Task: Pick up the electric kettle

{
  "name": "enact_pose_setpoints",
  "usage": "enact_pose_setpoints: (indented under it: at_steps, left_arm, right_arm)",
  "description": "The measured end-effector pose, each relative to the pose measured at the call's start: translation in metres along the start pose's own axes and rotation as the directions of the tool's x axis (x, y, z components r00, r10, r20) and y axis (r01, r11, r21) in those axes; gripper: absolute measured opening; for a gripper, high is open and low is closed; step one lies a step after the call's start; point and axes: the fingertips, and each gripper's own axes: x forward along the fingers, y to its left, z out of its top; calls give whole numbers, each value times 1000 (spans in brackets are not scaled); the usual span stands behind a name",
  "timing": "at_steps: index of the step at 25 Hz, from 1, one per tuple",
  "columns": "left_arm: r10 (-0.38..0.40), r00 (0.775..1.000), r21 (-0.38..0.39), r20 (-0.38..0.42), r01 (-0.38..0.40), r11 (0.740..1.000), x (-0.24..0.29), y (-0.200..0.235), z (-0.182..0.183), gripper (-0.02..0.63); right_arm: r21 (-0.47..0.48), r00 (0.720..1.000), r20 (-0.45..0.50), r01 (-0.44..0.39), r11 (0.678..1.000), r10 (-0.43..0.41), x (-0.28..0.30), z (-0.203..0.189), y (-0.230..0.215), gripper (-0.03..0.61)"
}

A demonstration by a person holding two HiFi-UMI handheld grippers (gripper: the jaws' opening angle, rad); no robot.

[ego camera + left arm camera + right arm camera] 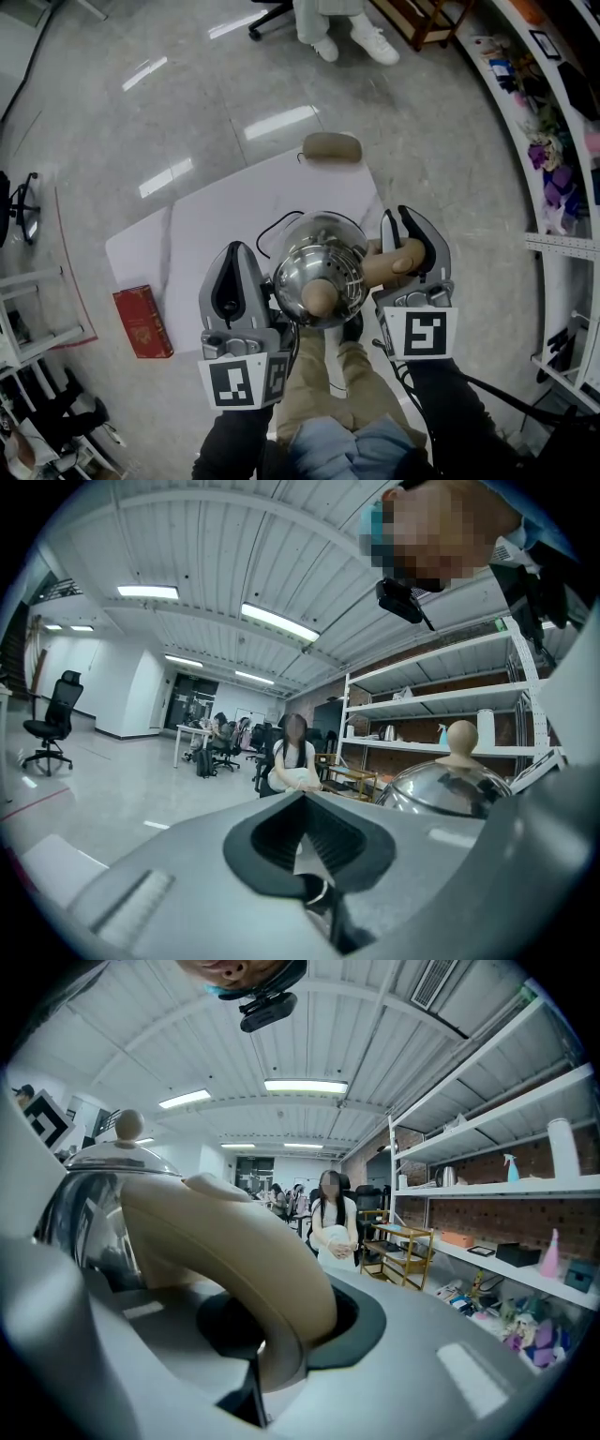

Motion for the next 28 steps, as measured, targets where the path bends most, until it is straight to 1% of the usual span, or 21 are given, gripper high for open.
enact_pose_setpoints:
  at_steps: [5, 12, 15, 19, 23, 26, 28]
  left_arm:
    - [9, 1000, -5, 26, -8, 1000, -8, -7, 19, 0]
    - [12, 997, 0, 81, -12, 1000, -23, -13, 51, 0]
    - [15, 995, 5, 99, -15, 1000, -32, -17, 65, 0]
    - [24, 992, 11, 125, -25, 1000, -42, -20, 82, 0]
    - [27, 988, 20, 153, -31, 999, -62, -31, 97, 0]
    - [27, 985, 26, 170, -32, 999, -71, -36, 109, 0]
    - [26, 983, 30, 179, -32, 999, -74, -38, 116, 0]
  right_arm:
    - [-14, 1000, 14, 10, 1000, -10, -12, 22, -5, 91]
    - [-1, 998, 48, 29, 1000, -29, -32, 51, -5, 91]
    - [12, 995, 96, 23, 1000, -24, -39, 68, -4, 91]
    - [12, 991, 131, 16, 1000, -17, -49, 88, -3, 91]
    - [-10, 994, 106, 16, 1000, -15, -70, 93, -6, 89]
    - [-3, 990, 143, 6, 1000, -6, -78, 105, -5, 89]
    - [-9, 990, 144, 11, 1000, -9, -81, 113, -7, 89]
